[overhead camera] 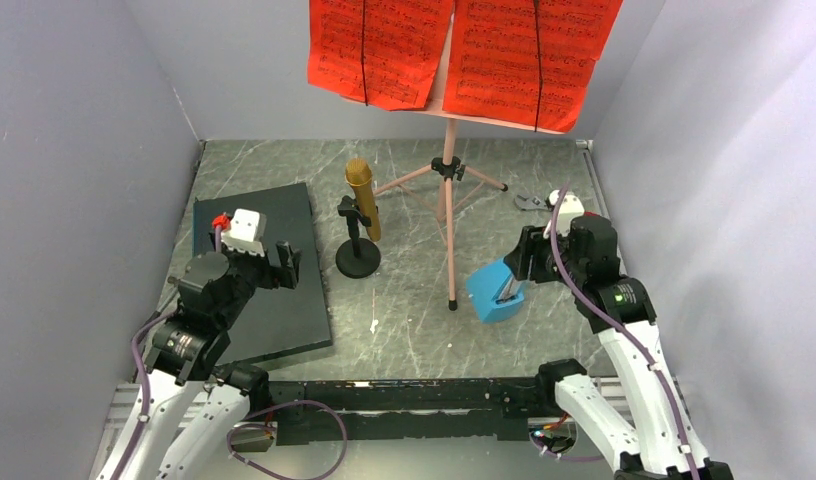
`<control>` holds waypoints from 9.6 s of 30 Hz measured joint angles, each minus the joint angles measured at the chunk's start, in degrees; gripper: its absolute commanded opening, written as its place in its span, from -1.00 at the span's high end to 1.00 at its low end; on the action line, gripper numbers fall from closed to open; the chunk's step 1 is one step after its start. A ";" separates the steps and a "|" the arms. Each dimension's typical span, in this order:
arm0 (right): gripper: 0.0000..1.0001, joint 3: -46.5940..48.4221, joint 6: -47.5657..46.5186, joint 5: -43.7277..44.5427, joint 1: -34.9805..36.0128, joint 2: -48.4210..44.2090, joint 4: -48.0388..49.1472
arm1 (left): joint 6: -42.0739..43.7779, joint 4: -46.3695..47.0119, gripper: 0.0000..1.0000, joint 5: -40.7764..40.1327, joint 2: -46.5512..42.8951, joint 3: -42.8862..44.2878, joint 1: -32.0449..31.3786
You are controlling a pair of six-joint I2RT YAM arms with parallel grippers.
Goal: Pack up the instrument practice props
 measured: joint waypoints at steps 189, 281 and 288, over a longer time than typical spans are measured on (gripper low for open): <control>0.68 -13.11 4.24 2.03 47.65 28.00 55.95 | -15.78 -10.58 -0.88 24.20 23.71 9.42 -12.72; 0.09 30.53 5.90 9.09 -13.18 73.96 -2.64 | -7.08 -2.32 -0.89 12.24 12.74 2.82 -3.87; 0.66 28.85 5.66 8.70 -13.22 72.70 -1.68 | -7.10 -2.29 -0.89 13.14 12.74 2.82 -3.45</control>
